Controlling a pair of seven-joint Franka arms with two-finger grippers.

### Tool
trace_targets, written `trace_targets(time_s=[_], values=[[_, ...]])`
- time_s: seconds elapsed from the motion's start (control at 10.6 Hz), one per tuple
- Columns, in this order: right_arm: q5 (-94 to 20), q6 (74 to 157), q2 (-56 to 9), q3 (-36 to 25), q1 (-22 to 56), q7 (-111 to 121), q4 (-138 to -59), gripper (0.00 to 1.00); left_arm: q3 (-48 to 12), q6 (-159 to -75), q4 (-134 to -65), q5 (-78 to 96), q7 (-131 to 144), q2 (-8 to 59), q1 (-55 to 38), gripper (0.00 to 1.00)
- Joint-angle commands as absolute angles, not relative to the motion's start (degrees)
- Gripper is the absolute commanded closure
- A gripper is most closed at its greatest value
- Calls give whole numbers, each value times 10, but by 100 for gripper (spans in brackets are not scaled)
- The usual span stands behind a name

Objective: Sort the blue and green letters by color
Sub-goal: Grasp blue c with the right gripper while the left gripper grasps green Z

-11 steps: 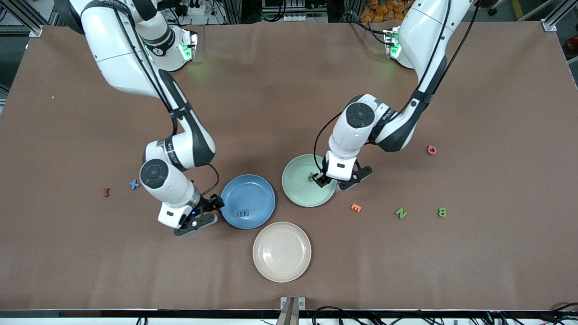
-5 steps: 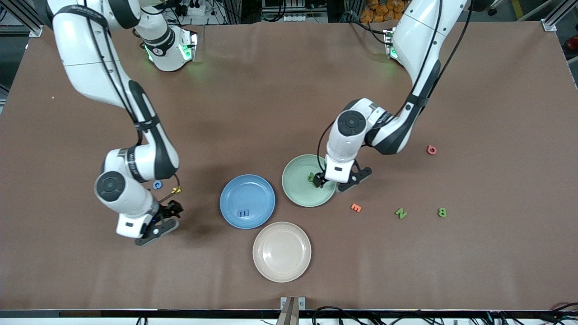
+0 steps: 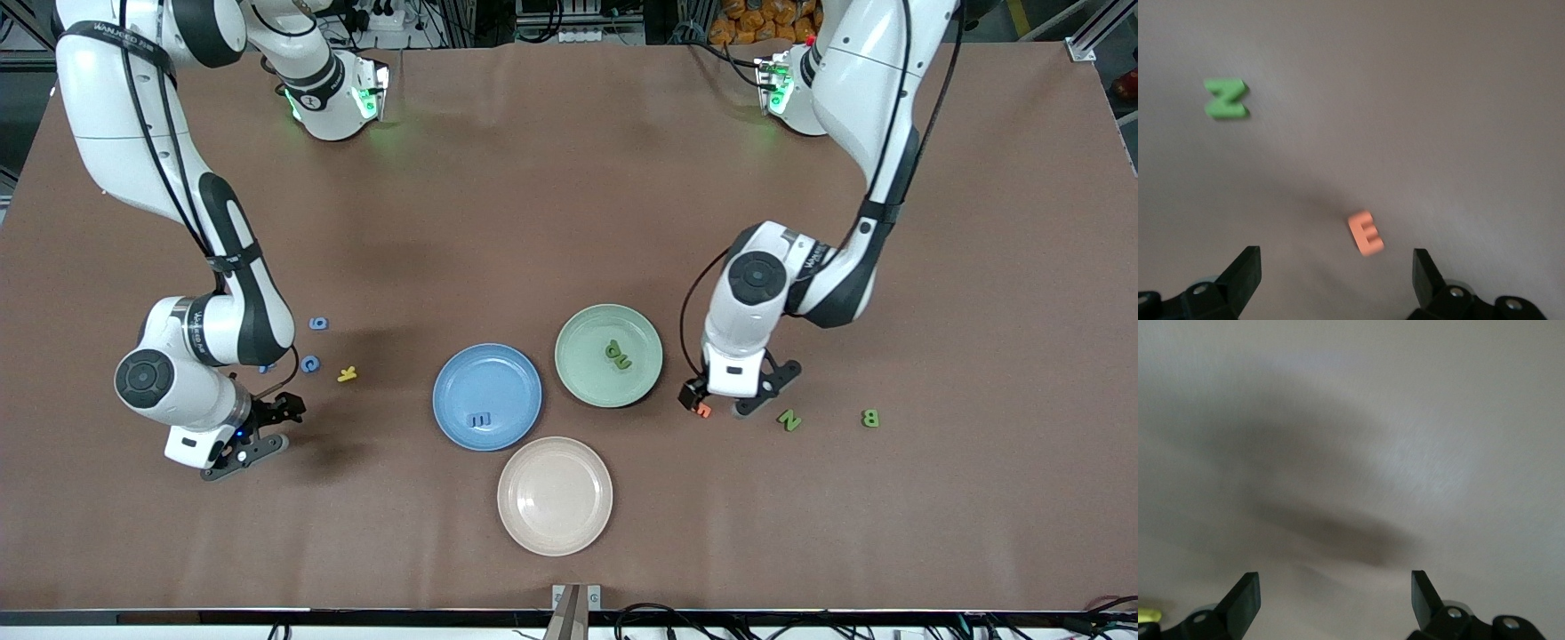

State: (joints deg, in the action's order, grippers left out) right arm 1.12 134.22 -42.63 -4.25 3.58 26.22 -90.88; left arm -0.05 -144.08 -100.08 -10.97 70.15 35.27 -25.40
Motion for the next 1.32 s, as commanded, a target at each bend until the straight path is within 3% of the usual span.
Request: trace_targets(time_s=[0.0, 0.38, 0.75, 1.22], values=[[21, 1292, -372, -33, 38, 207, -964, 0, -2, -1429, -989, -125, 669, 368, -218, 0], [20, 1333, -281, -30, 39, 198, -1087, 0, -4, -1318, -919, -105, 624, 410, -182, 0], [16, 1445, -251, -27, 61, 152, -1192, 0, -4, -1313, -912, -46, 506, 412, -147, 0], [16, 1486, -255, -28, 77, 131, -1215, 0, -2, -1320, -911, -12, 470, 422, -142, 0]])
